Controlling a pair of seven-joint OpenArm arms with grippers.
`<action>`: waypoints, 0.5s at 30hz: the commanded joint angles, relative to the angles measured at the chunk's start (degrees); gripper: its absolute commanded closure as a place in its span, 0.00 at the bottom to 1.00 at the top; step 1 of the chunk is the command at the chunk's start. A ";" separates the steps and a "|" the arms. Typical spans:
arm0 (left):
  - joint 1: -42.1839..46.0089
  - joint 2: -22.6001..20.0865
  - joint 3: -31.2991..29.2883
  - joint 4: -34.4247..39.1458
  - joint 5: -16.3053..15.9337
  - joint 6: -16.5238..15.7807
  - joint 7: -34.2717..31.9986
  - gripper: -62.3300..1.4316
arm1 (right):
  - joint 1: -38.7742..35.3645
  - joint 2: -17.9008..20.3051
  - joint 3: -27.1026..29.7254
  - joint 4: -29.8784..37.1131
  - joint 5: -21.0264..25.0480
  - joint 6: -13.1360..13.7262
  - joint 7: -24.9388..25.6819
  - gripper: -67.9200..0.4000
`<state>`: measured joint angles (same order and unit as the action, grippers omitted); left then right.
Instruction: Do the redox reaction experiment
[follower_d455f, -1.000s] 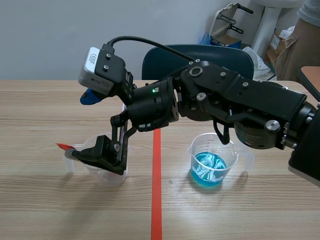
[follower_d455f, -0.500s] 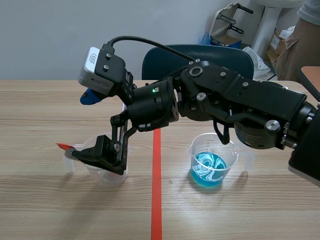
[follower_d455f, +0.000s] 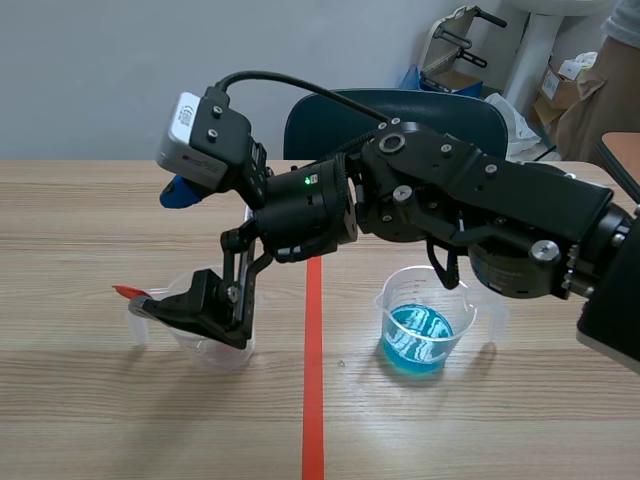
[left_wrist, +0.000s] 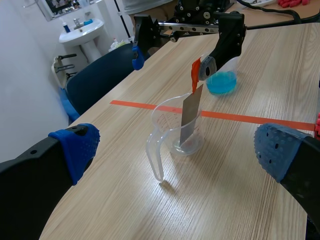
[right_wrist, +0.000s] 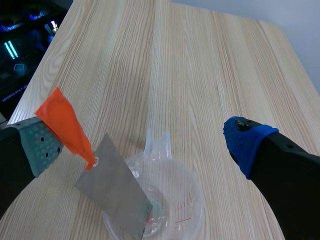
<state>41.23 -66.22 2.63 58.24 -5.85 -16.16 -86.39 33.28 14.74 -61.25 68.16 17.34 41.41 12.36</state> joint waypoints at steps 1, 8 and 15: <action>-0.46 -0.46 -0.42 0.39 -0.52 0.11 -2.29 0.00 | 0.70 -0.66 0.44 0.44 0.90 -0.04 1.44 0.00; -0.46 -0.46 -0.42 0.39 -0.50 0.11 -2.29 0.00 | 0.70 -0.66 0.44 0.44 0.90 -0.28 3.96 0.00; -0.46 -0.46 -0.42 0.39 -0.50 0.11 -2.29 0.00 | 0.70 -0.66 0.44 0.44 0.90 -1.55 5.55 0.00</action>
<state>41.23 -66.22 2.63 58.24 -5.85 -16.16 -86.39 33.28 14.72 -61.25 68.16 17.34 39.88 16.53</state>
